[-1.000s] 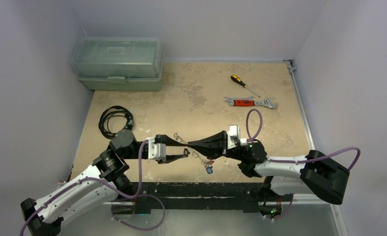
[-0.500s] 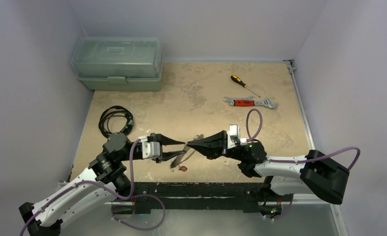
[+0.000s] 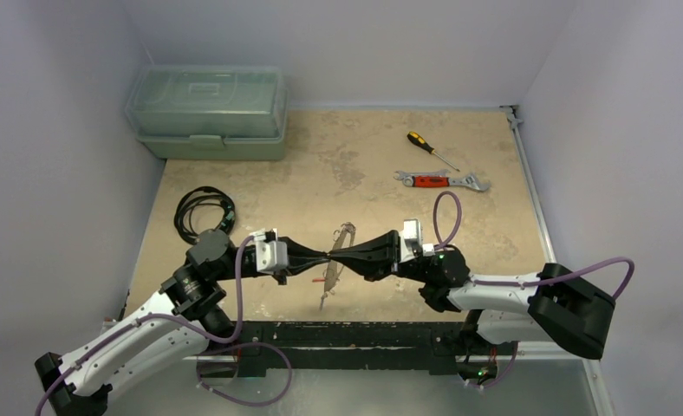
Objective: Put the keys on the keyring
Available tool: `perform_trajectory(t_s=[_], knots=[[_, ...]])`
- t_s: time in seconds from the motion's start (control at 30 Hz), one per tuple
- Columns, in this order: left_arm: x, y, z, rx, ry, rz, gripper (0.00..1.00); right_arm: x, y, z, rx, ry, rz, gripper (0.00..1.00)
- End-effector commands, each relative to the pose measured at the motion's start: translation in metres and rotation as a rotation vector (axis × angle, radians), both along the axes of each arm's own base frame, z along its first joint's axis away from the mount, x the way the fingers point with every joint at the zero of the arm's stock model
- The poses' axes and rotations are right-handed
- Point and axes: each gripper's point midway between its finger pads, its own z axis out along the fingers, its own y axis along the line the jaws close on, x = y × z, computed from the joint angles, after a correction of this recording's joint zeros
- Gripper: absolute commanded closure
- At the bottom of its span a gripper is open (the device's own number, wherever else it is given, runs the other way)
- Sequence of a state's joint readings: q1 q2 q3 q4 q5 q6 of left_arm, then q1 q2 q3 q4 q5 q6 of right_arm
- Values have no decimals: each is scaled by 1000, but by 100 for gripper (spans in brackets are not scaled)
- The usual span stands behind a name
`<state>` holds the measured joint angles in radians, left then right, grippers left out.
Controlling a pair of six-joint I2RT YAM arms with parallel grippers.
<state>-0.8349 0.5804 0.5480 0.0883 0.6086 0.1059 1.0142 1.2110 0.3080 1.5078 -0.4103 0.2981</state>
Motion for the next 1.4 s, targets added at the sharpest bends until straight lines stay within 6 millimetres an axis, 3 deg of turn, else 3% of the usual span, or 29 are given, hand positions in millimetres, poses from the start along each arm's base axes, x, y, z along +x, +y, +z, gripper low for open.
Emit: perform_trajectory(t_s=[0.0, 0.17, 0.27, 0.3, 0.43, 0.53, 0.6, 0.73, 0.93, 1.2, 1.37], knots=[[3, 0, 18, -23, -18, 14, 100, -23, -37, 82, 325, -182, 3, 100], [16, 4, 9, 57, -16, 80, 100, -26, -38, 77, 307, -164, 24, 100], [21, 5, 3, 129, 13, 95, 100, -21, -45, 68, 261, -183, -54, 67], [22, 5, 2, 146, 17, 99, 100, -14, -49, 67, 237, -182, -104, 60], [27, 5, -2, 190, 26, 118, 100, 13, -49, 65, 31, -177, -278, 47], [32, 6, -10, 243, 45, 132, 100, 21, -44, 60, -145, -202, -314, 42], [35, 6, -12, 279, 50, 140, 100, 24, -41, 54, -252, -231, -317, 42], [39, 10, -8, 345, 61, 160, 100, 23, -27, 20, -469, -261, -242, 44], [37, 21, -7, 452, 125, 176, 100, 13, -11, -15, -590, -308, -109, 50], [26, 18, -8, 479, 176, 124, 100, 4, -7, -13, -548, -339, -66, 63], [23, 10, -15, 502, 206, 83, 100, 8, -2, -18, -560, -330, -66, 66]])
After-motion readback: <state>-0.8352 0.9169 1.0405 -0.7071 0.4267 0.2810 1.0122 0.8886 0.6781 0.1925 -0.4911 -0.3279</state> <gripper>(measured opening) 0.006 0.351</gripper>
